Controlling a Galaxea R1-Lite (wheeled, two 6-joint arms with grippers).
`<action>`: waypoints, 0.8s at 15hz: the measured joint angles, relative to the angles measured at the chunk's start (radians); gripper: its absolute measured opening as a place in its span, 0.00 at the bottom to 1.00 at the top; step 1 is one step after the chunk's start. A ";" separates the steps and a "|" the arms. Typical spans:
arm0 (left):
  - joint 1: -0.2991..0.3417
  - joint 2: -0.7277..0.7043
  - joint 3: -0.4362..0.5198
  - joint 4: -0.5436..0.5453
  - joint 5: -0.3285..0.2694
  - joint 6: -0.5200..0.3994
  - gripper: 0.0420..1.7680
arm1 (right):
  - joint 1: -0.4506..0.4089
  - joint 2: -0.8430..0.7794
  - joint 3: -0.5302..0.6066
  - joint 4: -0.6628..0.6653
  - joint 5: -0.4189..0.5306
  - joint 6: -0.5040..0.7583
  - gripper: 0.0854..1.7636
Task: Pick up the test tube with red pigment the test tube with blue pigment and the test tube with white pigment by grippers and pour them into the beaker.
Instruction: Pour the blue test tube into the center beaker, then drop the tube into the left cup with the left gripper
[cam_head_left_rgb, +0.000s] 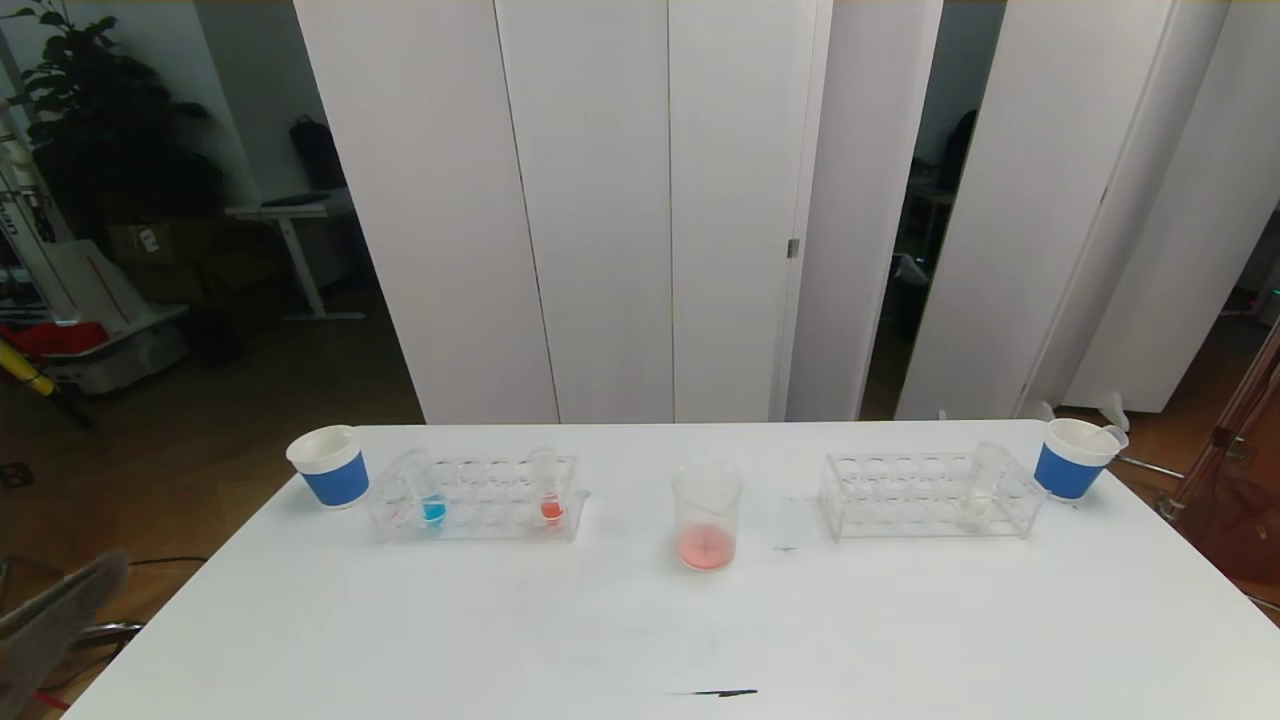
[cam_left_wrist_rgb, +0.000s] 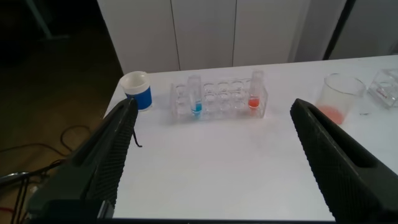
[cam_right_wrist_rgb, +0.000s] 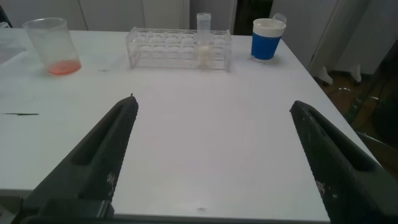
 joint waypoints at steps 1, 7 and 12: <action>-0.002 0.077 -0.001 -0.054 0.002 0.000 0.99 | 0.000 0.000 0.000 0.000 0.000 0.000 0.99; 0.010 0.521 0.099 -0.473 0.016 -0.004 0.99 | 0.000 0.000 0.000 0.000 0.000 0.000 0.99; 0.004 0.731 0.230 -0.704 0.016 -0.081 0.99 | 0.000 0.000 0.000 0.000 0.000 0.000 0.99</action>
